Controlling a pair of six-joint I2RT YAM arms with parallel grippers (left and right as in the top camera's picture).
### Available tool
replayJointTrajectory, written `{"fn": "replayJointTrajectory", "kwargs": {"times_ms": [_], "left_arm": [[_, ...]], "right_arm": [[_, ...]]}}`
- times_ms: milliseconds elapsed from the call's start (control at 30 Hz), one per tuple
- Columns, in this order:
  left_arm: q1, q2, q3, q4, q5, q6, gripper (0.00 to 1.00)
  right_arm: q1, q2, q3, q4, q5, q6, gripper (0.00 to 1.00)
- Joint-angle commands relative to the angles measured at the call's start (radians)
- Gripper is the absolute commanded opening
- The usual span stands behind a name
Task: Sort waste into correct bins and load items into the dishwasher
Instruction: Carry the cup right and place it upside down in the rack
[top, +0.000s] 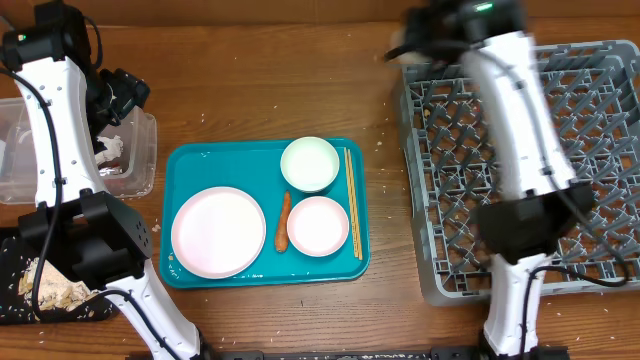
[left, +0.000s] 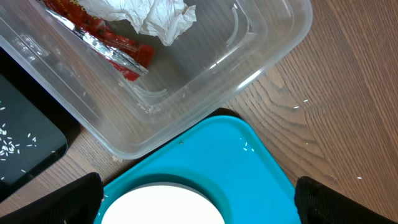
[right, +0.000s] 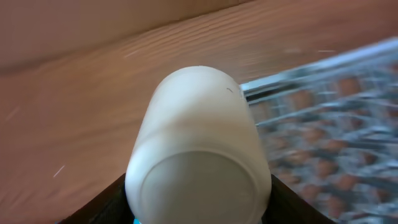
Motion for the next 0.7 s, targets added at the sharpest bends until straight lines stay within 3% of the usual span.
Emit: {"fn": "replayJointTrajectory", "kwargs": {"times_ms": [0,233,600,633,667], "left_arm": [[0.002,-0.014,-0.003,0.001,-0.02,0.022,1.0],[0.002,-0.014,-0.003,0.001,-0.02,0.022,1.0],[0.002,-0.014,-0.003,0.001,-0.02,0.022,1.0],[0.002,-0.014,-0.003,0.001,-0.02,0.022,1.0],[0.002,-0.014,-0.003,0.001,-0.02,0.022,1.0]], "right_arm": [[-0.099,-0.032,0.019,0.002,0.013,0.009,0.51],[-0.253,0.042,0.019,-0.027,0.013,0.008,0.54],[-0.3,0.079,0.019,-0.171,0.014,0.031,0.55],[-0.3,0.079,0.019,-0.174,0.014,0.031,0.57],[-0.3,0.079,0.019,-0.177,0.014,0.031,0.67]]}}
